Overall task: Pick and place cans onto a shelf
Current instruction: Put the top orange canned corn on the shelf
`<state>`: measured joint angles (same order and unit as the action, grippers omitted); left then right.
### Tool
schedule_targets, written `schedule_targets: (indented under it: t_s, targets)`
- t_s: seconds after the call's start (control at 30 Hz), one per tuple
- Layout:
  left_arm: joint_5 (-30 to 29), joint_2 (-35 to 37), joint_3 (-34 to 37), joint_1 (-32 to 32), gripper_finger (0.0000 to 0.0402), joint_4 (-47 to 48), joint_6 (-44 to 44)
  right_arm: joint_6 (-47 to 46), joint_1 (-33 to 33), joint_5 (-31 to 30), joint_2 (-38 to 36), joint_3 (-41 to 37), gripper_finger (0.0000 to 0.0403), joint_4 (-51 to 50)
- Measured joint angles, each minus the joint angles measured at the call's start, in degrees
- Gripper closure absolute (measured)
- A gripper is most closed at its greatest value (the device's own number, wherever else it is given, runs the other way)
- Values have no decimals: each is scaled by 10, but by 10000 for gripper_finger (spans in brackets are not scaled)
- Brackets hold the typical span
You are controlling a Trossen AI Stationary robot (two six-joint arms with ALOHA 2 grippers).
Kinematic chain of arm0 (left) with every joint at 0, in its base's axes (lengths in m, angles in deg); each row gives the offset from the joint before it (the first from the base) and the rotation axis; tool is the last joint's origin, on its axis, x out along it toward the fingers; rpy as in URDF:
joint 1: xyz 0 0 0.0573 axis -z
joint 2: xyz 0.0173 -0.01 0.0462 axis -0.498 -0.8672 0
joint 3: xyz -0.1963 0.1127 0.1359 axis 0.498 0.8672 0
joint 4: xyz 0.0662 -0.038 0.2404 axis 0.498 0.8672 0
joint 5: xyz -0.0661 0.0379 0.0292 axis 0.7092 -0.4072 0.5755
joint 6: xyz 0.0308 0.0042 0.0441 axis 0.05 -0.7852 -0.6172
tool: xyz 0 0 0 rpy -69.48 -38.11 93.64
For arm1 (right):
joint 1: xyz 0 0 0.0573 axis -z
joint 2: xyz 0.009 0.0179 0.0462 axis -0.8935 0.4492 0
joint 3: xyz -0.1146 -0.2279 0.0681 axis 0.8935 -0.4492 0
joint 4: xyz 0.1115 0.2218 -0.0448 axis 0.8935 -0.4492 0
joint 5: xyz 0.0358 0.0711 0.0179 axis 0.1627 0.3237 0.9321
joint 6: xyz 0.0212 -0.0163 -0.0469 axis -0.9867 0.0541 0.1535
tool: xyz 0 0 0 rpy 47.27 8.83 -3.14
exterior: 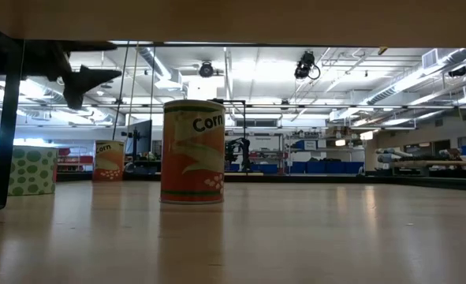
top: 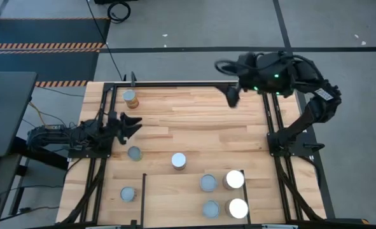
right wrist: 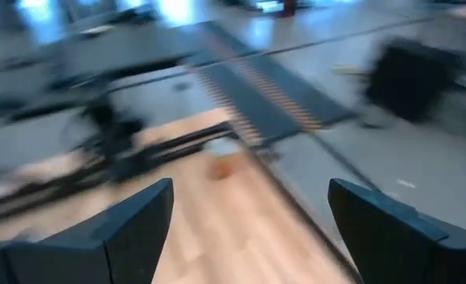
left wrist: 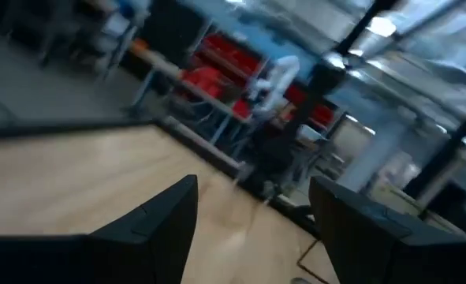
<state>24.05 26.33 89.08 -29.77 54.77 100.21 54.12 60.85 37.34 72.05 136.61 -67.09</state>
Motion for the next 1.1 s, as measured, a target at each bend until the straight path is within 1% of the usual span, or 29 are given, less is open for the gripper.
schedule_targets:
  t_s: [0.07, 0.1, 0.17, 0.23, 0.3, 0.37, 0.47, 0.53, 0.57, 0.63, 0.7, 0.73, 0.8, 0.9, 1.0, 1.1]
  targets:
    - [-4, -3, 0, 1, 152, -15, 37, -51, 13, -42, 3, -15, 58, 10]
    - [-6, -3, 0, 1, 152, -21, 41, -85, 22, -43, 4, -22, 58, 14]
    - [-9, -2, 0, 1, 152, -22, 31, -124, 41, -11, 9, -36, 57, 21]
    - [-8, -2, 0, 1, 152, -28, 24, -120, 54, 13, 13, -46, 57, 68]
    - [-14, -2, 0, 1, 152, -26, 21, -114, 60, 11, 18, -56, 57, 130]
    - [-19, -2, 0, 1, 152, -26, -4, -113, 64, 9, 24, -69, 57, 180]
    - [-20, -6, -8, 0, 154, -19, -48, -93, 64, 8, 32, -83, 57, 224]
    - [-23, -26, -41, 0, 157, 12, -75, -73, 58, 6, 37, -84, 57, 246]
    - [-36, -37, -66, -2, 158, 51, -77, -69, 56, 7, 39, -84, 57, 253]
    - [-92, -82, -132, -15, 162, 150, -60, -68, 55, 8, 39, -84, 57, 261]
    - [-140, -137, -197, -40, 165, 258, -47, -68, 56, 7, 39, -84, 57, 261]
    - [-147, -166, -227, -57, 166, 297, -50, -68, 56, 6, 39, -84, 57, 260]
    - [-149, -223, -271, -99, 170, 343, -57, -68, 56, 6, 39, -84, 57, 259]
    - [-149, -309, -314, -174, 176, 375, -32, -65, 56, 7, 40, -84, 57, 253]
    - [-132, -383, -364, -261, 181, 403, -10, -66, 56, 7, 48, -84, 57, 241]
    - [-73, -446, -425, -354, 179, 456, -18, -66, 57, 16, 49, -85, 57, 225]
